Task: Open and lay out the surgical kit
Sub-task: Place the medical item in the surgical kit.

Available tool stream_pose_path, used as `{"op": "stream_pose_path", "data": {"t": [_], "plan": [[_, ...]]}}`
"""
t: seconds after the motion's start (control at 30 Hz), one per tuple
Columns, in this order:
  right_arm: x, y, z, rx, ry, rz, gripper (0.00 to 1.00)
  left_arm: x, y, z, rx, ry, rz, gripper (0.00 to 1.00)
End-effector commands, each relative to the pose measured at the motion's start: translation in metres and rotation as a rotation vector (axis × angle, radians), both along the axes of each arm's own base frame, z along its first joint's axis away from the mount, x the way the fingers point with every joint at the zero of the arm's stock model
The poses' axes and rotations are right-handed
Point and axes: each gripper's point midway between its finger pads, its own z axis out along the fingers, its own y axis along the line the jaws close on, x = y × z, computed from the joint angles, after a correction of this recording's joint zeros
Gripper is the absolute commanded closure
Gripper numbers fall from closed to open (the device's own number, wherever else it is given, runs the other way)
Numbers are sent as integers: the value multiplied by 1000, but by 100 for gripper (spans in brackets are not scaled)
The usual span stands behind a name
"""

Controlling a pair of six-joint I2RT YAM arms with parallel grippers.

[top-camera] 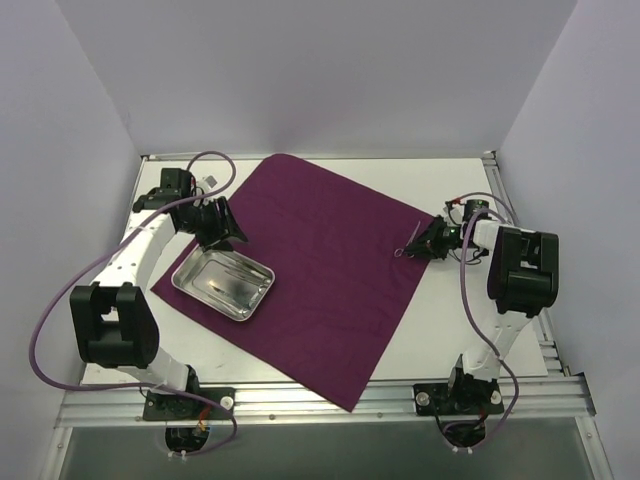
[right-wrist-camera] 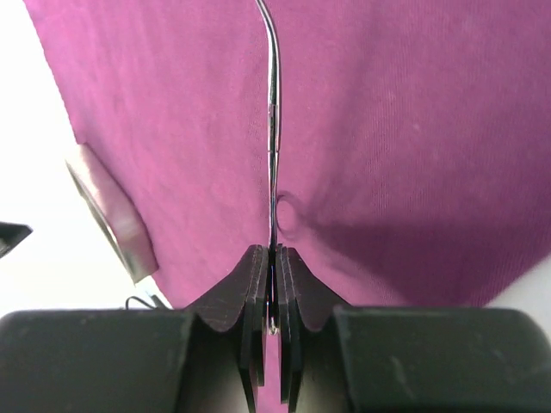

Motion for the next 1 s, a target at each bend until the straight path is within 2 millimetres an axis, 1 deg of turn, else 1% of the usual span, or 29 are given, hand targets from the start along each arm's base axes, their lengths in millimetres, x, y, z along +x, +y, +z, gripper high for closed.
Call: {"op": "stream_pose_path", "data": {"t": [0.0, 0.07, 0.13, 0.23, 0.27, 0.3, 0.37, 0.43, 0.5, 0.57, 0.6, 0.67, 0.7, 0.77, 0.8, 0.83, 0.87, 0.9, 0.93, 0.97], "plan": [[5, 1, -1, 43, -27, 17, 100, 11, -6, 10, -38, -53, -39, 42], [7, -1, -3, 53, -22, 15, 100, 13, -6, 11, -39, -56, -39, 42], [6, -8, -10, 53, -3, -6, 100, 14, -6, 10, -38, -51, -38, 42], [2, -12, -16, 56, 17, -20, 100, 12, -5, 10, -39, -47, -37, 43], [6, -14, -14, 53, -11, -25, 100, 12, -4, 10, -38, -48, -37, 42], [3, -15, -14, 65, -3, -38, 100, 11, -3, 9, -39, -42, -33, 42], [3, -16, -8, 73, -19, -39, 100, 10, -1, 9, -41, -39, -31, 43], [5, -18, 3, 56, -50, -40, 100, 10, 0, 9, -40, -39, -27, 43], [5, -20, 7, 55, -52, -53, 100, 10, 0, 10, -40, -41, -28, 43], [4, -21, 3, 58, -39, -56, 100, 9, -1, 8, -46, -33, -29, 43], [3, -22, -3, 63, -25, -59, 100, 10, -1, 7, -50, -32, -27, 43], [5, -21, -1, 79, -36, -59, 100, 10, -2, 7, -58, -29, -29, 43], [8, -22, 2, 77, -46, -63, 100, 11, -2, 7, -60, -29, -30, 43], [11, -27, 1, 54, -43, -80, 100, 11, -1, 7, -59, -31, -26, 43], [10, -29, -1, 55, -30, -85, 98, 11, -1, 6, -58, -28, -27, 43], [8, -30, -5, 61, -8, -93, 94, 12, -1, 6, -58, -30, -26, 43], [10, -33, -6, 44, -8, -92, 93, 11, -1, 5, -62, -24, -22, 43], [3, -34, -12, 35, 37, -94, 91, 11, -1, 5, -65, -24, -22, 43], [2, -36, -14, 21, 44, -99, 86, 11, 0, 5, -63, -24, -21, 43], [0, -37, -17, 18, 51, -98, 84, 12, 0, 5, -63, -27, -20, 43]]}}
